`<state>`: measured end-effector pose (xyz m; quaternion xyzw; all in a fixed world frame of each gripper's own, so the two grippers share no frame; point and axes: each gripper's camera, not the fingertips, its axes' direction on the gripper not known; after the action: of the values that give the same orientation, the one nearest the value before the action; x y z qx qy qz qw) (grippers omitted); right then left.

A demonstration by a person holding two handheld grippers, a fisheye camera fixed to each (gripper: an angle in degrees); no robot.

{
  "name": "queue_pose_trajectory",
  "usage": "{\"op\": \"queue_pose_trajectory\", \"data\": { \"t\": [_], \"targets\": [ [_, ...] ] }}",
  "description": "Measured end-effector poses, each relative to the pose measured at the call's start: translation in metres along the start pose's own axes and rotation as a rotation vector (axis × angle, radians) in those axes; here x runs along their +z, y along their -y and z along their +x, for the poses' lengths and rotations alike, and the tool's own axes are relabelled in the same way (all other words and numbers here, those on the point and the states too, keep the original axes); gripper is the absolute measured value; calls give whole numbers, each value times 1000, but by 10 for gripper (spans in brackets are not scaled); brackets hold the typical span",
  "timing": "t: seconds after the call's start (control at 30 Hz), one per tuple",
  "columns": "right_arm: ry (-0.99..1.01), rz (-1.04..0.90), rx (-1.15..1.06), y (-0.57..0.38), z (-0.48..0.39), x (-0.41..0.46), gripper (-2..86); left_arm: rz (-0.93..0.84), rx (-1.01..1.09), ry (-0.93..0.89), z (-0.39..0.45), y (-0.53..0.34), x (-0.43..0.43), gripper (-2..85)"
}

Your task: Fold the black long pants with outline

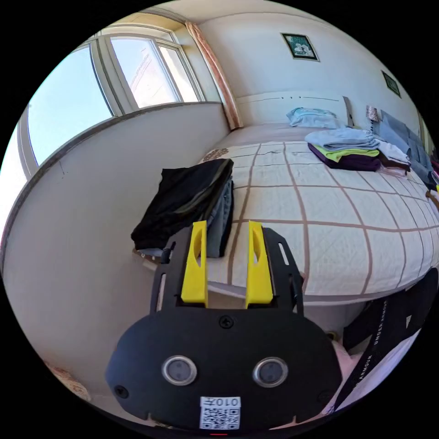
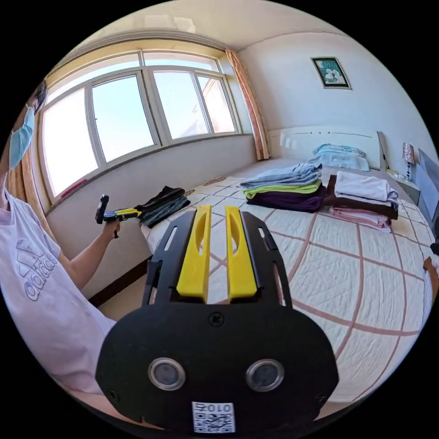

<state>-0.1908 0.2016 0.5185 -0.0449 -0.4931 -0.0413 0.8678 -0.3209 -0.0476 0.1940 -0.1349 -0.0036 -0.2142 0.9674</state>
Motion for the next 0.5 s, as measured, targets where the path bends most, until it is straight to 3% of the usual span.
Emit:
{"op": "queue_pose_trajectory", "data": {
  "t": [0.23,0.43,0.5],
  "targets": [
    [-14,40,10,-22,-42,-21,64,-24,137,80,-3,111,63,131],
    [-88,14,30,-38,-60,-49,56,-325,175,12,-2,164,176,118],
    [-115,21,54,-45,-63,-59,50,-352,147,49,-8,164,187,107]
  ]
}}
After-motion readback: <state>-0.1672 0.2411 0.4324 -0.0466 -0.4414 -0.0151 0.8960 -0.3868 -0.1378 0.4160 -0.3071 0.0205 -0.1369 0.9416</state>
